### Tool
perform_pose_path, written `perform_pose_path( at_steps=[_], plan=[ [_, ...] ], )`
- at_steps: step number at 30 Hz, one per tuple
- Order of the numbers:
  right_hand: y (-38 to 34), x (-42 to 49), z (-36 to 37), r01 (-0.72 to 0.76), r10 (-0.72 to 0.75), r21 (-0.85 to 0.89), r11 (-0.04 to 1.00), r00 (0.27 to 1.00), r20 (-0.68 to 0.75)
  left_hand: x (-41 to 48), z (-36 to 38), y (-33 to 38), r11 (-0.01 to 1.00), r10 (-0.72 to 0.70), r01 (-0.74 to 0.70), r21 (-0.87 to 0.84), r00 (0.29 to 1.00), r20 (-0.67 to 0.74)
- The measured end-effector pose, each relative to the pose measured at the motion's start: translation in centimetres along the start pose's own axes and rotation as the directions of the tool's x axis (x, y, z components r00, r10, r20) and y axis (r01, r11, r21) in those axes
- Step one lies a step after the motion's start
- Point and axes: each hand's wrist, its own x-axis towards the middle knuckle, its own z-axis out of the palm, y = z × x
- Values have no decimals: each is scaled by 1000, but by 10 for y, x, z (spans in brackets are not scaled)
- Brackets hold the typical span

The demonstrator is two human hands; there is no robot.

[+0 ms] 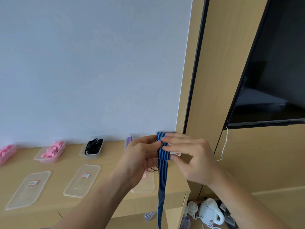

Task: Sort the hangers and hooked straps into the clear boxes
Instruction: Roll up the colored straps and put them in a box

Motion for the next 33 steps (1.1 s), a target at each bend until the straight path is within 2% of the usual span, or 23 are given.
perform_pose_path(
  at_steps=[3,6,8,11,15,24,28,30,33],
  plan=[
    [0,6,-7,-167,165,101,981,986,33,1,2,-1,999,24,-23,45,1000,-15],
    [2,14,-10,-442,385,212,872,885,261,2,5,-1,998,41,-39,48,998,-39],
    [4,17,-8,-510,425,198,837,835,350,2,7,0,998,60,-58,35,997,-57],
    [6,19,-6,-496,432,222,839,856,283,1,7,0,997,76,-75,20,993,-92],
    [8,23,-8,-481,443,265,836,876,192,0,11,-5,993,61,-52,109,995,-76],
    [2,23,-8,-433,422,254,865,901,99,-2,3,-10,976,108,-106,191,994,-1],
    [-1,24,-7,-405,401,268,874,913,74,-1,6,-11,968,136,-127,219,990,-25],
    [-5,26,-9,-392,396,340,855,916,61,0,9,-12,968,142,-128,216,989,-48],
    [-13,30,-14,-372,446,567,735,895,9,1,12,-17,969,156,-137,207,985,-79]
  ],
)
